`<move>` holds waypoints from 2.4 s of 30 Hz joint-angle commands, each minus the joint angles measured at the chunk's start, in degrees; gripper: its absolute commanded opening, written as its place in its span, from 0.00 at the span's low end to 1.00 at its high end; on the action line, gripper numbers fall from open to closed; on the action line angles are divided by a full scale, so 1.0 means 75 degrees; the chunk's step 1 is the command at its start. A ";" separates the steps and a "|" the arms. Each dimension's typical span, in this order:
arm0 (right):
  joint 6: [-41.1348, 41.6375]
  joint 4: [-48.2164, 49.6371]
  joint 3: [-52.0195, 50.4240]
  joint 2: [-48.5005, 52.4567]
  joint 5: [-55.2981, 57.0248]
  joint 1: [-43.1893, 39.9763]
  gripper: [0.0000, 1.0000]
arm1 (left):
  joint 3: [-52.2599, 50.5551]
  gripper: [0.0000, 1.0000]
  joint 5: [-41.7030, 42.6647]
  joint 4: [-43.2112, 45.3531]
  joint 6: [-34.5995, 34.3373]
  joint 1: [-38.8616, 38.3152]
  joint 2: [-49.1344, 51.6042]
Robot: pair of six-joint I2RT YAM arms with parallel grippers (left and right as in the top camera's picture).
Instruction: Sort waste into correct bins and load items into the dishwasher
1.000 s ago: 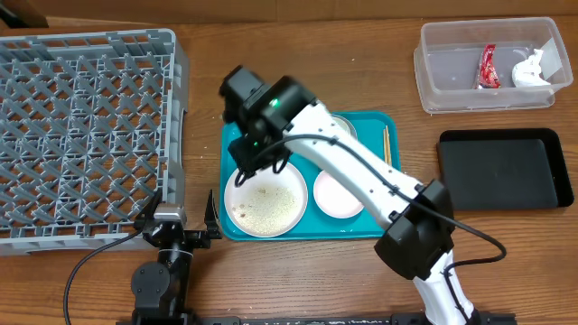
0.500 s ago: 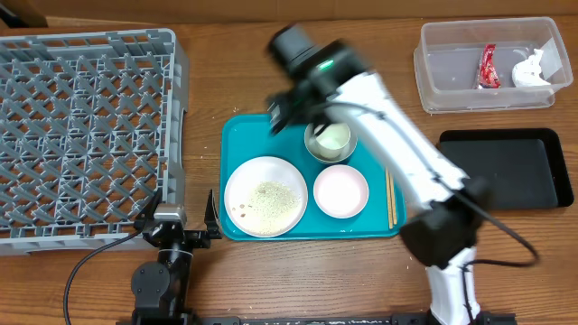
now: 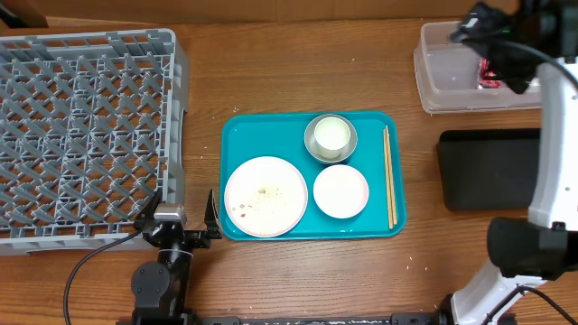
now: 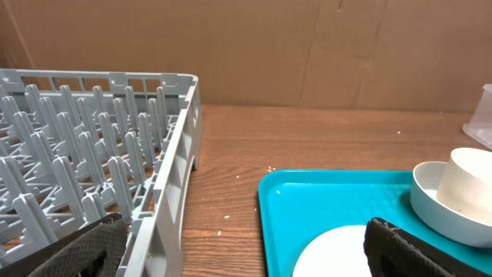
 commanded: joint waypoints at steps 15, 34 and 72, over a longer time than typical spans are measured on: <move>0.0073 0.0012 0.0067 0.0015 -0.0221 -0.0912 1.00 | -0.0023 1.00 -0.0026 -0.0009 0.0172 0.0000 -0.0079; 0.0073 0.0012 0.0070 0.0015 -0.0221 -0.0912 1.00 | 0.0836 1.00 0.3602 0.3698 -0.5928 -0.0003 0.0114; 0.0073 0.0015 0.0067 0.0015 -0.0224 -0.0912 1.00 | 1.2199 1.00 0.1236 -0.6849 -0.0979 -0.6755 1.4595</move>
